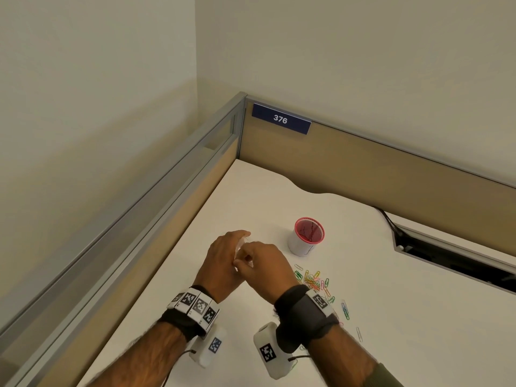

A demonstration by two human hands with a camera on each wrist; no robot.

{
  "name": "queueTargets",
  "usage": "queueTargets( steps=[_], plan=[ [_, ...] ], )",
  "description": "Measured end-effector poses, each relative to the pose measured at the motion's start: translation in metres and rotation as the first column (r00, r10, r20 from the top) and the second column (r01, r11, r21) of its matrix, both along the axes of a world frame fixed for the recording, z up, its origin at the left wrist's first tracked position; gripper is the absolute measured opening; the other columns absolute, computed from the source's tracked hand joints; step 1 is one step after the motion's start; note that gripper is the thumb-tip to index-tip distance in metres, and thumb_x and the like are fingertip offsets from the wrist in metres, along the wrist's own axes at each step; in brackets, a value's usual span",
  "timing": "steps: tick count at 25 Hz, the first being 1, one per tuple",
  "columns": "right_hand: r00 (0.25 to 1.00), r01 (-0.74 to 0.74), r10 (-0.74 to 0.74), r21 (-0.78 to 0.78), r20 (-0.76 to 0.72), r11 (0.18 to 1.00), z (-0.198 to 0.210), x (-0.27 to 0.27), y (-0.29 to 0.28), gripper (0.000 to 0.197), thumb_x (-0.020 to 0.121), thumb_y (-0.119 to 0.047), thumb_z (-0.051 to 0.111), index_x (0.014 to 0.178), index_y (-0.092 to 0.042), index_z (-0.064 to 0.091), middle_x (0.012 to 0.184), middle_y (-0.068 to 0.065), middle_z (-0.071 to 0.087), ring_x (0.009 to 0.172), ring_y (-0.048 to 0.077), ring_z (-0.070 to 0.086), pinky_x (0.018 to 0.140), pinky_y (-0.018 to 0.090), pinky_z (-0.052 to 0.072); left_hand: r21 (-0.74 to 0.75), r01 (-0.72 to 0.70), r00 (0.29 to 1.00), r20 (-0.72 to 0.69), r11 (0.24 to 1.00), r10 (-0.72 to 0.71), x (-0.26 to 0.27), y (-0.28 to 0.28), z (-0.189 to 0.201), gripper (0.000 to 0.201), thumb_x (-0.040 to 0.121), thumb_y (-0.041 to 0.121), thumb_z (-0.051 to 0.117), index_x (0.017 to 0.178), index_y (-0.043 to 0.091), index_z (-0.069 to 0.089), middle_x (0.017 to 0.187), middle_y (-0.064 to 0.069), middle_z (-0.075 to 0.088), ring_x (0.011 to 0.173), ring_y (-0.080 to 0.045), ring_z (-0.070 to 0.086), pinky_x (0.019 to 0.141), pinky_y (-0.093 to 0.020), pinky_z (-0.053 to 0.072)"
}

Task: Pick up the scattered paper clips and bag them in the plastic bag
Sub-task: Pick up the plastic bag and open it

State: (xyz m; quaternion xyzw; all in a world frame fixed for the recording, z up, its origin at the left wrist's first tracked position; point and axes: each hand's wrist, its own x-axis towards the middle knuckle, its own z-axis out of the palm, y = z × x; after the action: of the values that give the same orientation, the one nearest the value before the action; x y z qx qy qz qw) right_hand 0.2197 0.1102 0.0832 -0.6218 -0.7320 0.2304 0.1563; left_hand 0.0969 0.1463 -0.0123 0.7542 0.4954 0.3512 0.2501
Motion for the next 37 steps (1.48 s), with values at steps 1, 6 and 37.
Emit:
queueTargets(
  steps=[1,6,37],
  plan=[
    [0.999,0.003,-0.004,-0.006,-0.038,1.000,0.000,-0.001,-0.001,0.018,0.096,-0.031,0.050,0.101,-0.019,0.062,0.101,0.002,0.068,0.085,0.019,0.061,0.075,0.030,0.048,-0.007,0.007,1.000,0.010,1.000,-0.007,-0.001,-0.001,0.001,0.075,0.078,0.028,0.077,0.141,0.033,0.038,0.129,0.007,0.060,0.118,-0.012,0.057,0.106,-0.042,0.049],
    [0.965,-0.053,0.015,-0.136,-0.263,0.989,0.006,0.001,-0.005,0.029,0.097,-0.026,0.043,0.124,-0.034,0.043,0.131,-0.005,0.060,0.102,0.023,0.066,0.069,0.030,0.054,-0.164,0.028,0.996,0.088,0.986,-0.013,-0.008,-0.004,0.005,0.106,0.071,0.032,0.086,0.153,0.041,0.018,0.137,0.006,0.055,0.128,-0.012,0.051,0.109,-0.035,0.044],
    [0.921,-0.023,0.134,-0.295,0.365,0.955,-0.126,0.074,0.079,0.061,0.089,-0.001,0.041,0.147,-0.010,0.027,0.161,0.006,0.017,0.146,0.027,0.023,0.117,0.041,0.029,-0.246,-0.083,0.941,0.300,0.966,0.157,-0.030,0.007,0.009,0.042,0.074,0.022,0.084,0.106,0.028,0.058,0.107,0.011,0.066,0.113,-0.013,0.061,0.102,-0.031,0.045]
  ],
)
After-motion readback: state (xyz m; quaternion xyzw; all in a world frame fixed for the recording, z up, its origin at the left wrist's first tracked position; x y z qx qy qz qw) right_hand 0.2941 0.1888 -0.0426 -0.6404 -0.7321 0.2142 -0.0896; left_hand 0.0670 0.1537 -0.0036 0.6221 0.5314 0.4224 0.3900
